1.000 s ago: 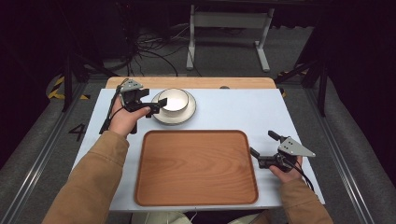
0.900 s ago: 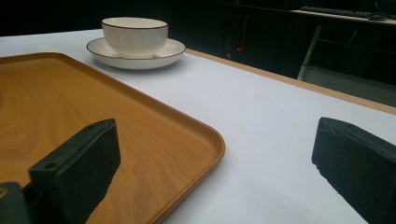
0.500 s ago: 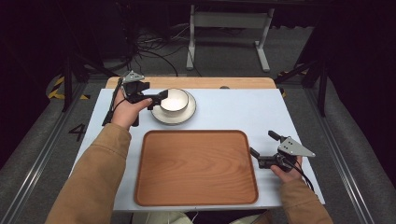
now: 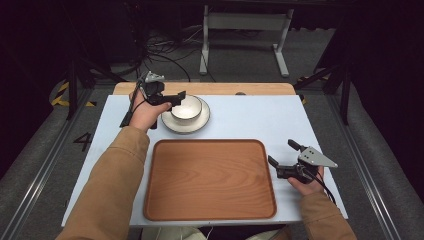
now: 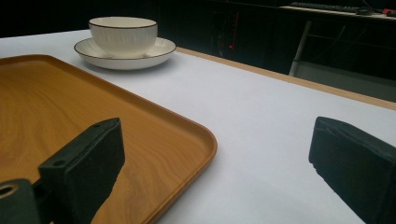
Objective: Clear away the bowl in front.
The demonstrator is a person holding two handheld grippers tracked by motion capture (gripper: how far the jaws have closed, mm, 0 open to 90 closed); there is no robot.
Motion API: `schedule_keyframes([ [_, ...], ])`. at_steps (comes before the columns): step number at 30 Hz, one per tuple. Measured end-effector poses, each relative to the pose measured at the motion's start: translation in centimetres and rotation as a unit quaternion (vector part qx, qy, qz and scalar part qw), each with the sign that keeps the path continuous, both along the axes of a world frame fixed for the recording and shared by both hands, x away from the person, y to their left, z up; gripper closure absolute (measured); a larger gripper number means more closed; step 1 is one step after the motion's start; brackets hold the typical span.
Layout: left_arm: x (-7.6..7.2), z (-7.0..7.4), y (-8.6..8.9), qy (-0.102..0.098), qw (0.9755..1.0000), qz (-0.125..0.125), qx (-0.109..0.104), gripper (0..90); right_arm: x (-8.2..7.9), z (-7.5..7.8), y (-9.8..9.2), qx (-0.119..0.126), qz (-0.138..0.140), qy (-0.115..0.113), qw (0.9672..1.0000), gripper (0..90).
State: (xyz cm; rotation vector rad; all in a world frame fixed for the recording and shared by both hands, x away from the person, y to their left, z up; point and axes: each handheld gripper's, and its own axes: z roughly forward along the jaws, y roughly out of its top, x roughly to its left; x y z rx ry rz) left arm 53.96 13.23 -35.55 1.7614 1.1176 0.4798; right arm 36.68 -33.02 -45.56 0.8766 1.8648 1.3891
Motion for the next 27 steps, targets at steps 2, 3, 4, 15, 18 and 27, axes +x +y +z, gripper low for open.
schedule_keyframes([
  [2, 0.5, -0.3, 0.0, 0.015, 0.9998, 0.003, 0.015, 9.6, 0.0, 0.0, 0.0, 0.0, 0.0, 0.0, 1.0, 4.3],
  [3, 0.7, -0.6, 0.0, 0.023, 0.9995, 0.007, 0.019, 9.4, 0.0, 0.0, 0.0, 0.0, 0.0, 0.001, 1.0, 4.3],
  [4, 0.9, -0.7, 0.0, 0.027, 0.9994, 0.007, 0.018, 10.1, 0.0, 0.0, 0.0, 0.0, 0.0, 0.001, 1.0, 4.3],
  [15, 2.2, -2.1, -0.8, 0.085, 0.9954, 0.041, 0.018, 23.6, 0.0, 0.0, 0.0, -0.001, 0.005, 0.002, 1.0, 6.8],
  [18, 2.4, -2.4, -1.0, 0.092, 0.9942, 0.047, 0.028, 28.9, 0.0, 0.0, 0.0, -0.003, 0.011, 0.002, 0.9999, 8.3],
  [27, 2.8, -3.3, -1.2, 0.111, 0.9907, 0.06, 0.051, 27.8, 0.0, 0.0, 0.1, -0.01, 0.019, 0.002, 0.9998, 13.4],
])
